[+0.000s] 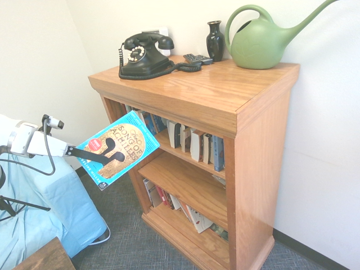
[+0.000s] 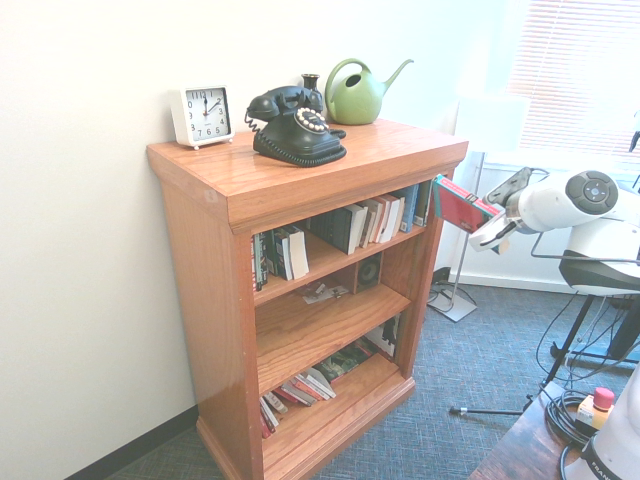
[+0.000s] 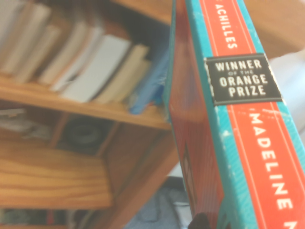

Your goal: Organize the shelf

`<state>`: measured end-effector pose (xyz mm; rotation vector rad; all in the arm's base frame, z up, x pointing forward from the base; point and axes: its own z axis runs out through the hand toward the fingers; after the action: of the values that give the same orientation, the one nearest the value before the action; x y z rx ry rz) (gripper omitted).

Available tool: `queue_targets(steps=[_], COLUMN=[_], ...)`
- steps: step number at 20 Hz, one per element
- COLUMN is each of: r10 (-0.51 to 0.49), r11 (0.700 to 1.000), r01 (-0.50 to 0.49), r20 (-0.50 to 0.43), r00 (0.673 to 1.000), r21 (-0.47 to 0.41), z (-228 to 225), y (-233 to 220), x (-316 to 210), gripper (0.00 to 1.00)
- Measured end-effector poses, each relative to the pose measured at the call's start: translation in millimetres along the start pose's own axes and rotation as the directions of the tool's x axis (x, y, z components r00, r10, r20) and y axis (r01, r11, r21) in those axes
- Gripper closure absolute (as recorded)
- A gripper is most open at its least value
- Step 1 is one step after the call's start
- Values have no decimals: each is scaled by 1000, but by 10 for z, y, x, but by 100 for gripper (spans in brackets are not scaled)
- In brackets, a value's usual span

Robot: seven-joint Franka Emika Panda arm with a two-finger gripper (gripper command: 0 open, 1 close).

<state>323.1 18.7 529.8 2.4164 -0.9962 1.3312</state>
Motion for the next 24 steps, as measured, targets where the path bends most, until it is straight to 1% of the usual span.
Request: queue_targets(steps=[3, 6, 11, 14, 18, 24], r10=[-32, -63, -83, -90, -92, -74], r11=[999, 997, 994, 991, 983, 979], r01=[30, 58, 73, 74, 62, 34], r20=[55, 84, 126, 151, 175, 194], r00=[998, 995, 989, 984, 980, 978], r21=[38, 58, 78, 111, 173, 203], z=[63, 184, 541, 697, 728, 829], y=[-298, -517, -827, -1068, -1420, -1755], x=[-252, -427, -576, -671, -802, -852], gripper=[100, 100, 100, 100, 100, 100])
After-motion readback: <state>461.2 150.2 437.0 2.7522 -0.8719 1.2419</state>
